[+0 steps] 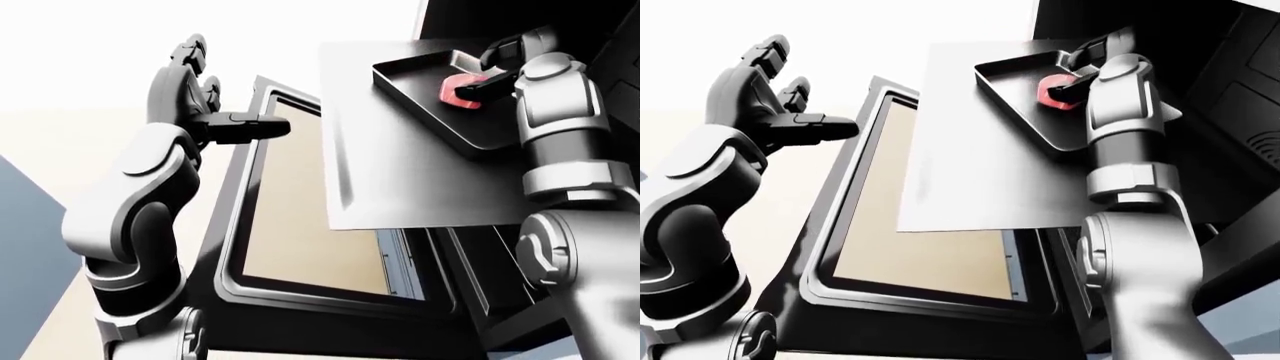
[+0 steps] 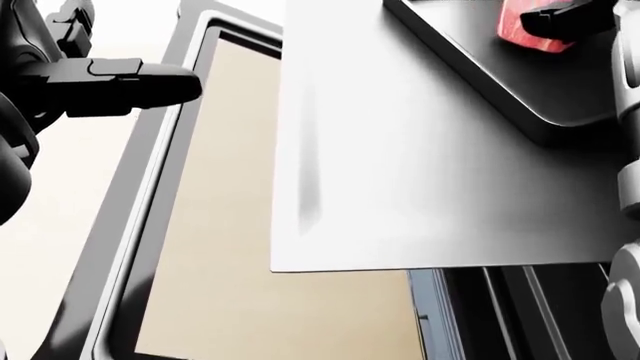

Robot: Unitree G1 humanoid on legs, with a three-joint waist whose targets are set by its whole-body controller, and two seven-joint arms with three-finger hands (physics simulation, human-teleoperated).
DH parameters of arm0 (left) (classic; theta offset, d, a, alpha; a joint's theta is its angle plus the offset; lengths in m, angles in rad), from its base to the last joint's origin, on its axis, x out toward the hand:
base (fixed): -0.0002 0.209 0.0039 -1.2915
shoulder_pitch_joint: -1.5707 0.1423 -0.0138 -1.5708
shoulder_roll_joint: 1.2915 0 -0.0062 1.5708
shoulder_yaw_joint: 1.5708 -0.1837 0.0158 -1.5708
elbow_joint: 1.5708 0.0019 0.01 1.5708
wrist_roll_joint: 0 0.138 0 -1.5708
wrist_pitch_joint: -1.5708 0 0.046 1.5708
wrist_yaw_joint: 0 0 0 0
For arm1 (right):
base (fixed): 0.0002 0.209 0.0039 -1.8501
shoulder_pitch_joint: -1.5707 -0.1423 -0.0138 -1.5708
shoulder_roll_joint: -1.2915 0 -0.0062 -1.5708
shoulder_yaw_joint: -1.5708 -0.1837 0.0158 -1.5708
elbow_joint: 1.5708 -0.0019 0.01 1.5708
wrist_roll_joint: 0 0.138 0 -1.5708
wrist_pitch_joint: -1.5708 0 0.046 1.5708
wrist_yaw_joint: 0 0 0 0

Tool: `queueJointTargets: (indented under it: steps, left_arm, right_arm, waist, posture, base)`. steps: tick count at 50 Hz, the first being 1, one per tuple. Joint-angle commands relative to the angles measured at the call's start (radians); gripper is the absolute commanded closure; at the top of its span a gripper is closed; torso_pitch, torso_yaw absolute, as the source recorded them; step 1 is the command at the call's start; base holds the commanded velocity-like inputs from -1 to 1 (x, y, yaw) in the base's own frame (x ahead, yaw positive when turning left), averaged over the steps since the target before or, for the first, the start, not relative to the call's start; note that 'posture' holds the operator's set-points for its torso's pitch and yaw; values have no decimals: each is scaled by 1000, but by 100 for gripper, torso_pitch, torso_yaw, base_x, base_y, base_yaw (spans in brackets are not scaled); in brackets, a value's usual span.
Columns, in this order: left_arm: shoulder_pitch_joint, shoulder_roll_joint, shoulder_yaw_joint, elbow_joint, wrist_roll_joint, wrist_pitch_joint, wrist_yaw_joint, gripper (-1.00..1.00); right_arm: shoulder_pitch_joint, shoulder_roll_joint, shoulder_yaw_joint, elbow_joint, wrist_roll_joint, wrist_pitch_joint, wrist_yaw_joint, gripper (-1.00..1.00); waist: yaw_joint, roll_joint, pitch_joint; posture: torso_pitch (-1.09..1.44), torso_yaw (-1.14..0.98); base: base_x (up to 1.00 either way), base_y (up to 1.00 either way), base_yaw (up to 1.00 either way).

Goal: Place the steak on the top rack of the oven.

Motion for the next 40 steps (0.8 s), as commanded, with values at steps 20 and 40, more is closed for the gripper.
queueJointTargets:
  steps: [20, 40]
  left_arm:
    - [-21, 8, 11, -36, -1, -25, 0, -100]
    - [-33, 21, 15, -28, -8, -22, 3, -100]
  right_arm:
    - [-19, -8, -14, -69, -4, -40, -20, 56]
    - [-3, 1, -15, -67, 0, -51, -25, -100]
  waist:
    - [0, -8, -34]
    - [0, -8, -33]
  posture:
    - [0, 0]
    - [0, 0]
  base:
    - [0, 0, 0]
    - [0, 0, 0]
